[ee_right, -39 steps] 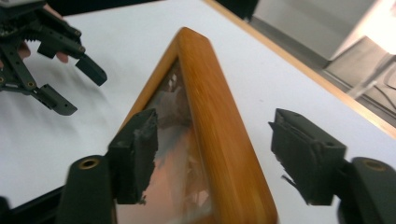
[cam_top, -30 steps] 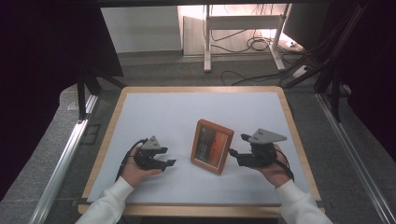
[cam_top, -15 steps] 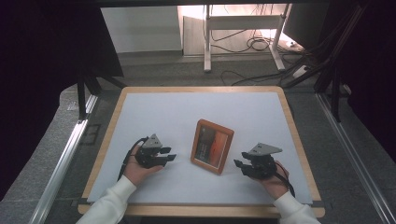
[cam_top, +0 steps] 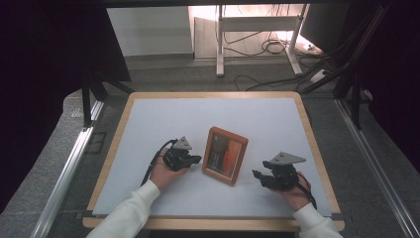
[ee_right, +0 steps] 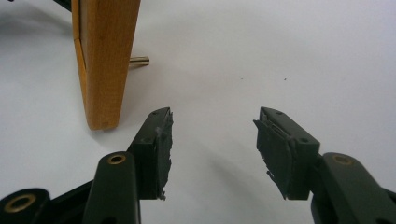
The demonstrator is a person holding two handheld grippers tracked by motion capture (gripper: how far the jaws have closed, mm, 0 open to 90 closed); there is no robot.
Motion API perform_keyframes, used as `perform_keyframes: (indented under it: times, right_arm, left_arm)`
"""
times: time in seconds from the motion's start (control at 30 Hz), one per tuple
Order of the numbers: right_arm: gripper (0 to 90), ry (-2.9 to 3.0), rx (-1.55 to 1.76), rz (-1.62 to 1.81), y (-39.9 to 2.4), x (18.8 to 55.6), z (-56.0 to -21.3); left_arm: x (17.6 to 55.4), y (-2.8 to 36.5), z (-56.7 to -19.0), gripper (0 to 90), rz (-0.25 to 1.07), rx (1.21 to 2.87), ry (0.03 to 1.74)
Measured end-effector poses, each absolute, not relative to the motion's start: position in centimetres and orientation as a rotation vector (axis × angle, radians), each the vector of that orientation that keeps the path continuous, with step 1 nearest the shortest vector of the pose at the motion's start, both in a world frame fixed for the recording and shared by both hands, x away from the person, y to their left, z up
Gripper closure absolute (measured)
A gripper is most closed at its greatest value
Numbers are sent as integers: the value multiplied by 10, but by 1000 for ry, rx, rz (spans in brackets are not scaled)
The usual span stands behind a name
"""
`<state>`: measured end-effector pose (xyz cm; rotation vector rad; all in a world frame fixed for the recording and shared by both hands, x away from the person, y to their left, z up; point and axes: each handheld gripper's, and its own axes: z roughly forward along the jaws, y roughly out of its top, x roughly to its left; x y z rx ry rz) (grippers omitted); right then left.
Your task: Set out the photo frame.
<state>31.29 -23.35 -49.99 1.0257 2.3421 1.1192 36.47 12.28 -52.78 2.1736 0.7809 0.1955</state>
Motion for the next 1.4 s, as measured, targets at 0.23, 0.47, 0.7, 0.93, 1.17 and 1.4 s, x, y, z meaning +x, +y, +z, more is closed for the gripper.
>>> perform_keyframes:
  times: [0.23,0.47,0.7,0.93,1.17,1.4]
  right_arm:
    - [437,2342,1028,1112,-235,313,-500]
    - [426,2343,1021,1104,-235,313,-501]
    - [424,2341,1014,1105,-236,313,-501]
    - [417,2340,1002,1103,-235,313,-501]
    - [417,2340,1000,1101,-236,313,-501]
    - [417,2341,998,1101,-236,313,-501]
  left_arm:
    - [366,117,-529,900,179,2180,760]
    - [364,116,-528,900,172,2178,738]
    - [364,116,-529,900,161,2168,741]
    - [362,116,-530,900,163,2173,734]
    - [360,116,-530,900,160,2182,725]
    - [354,115,-530,900,149,2188,711]
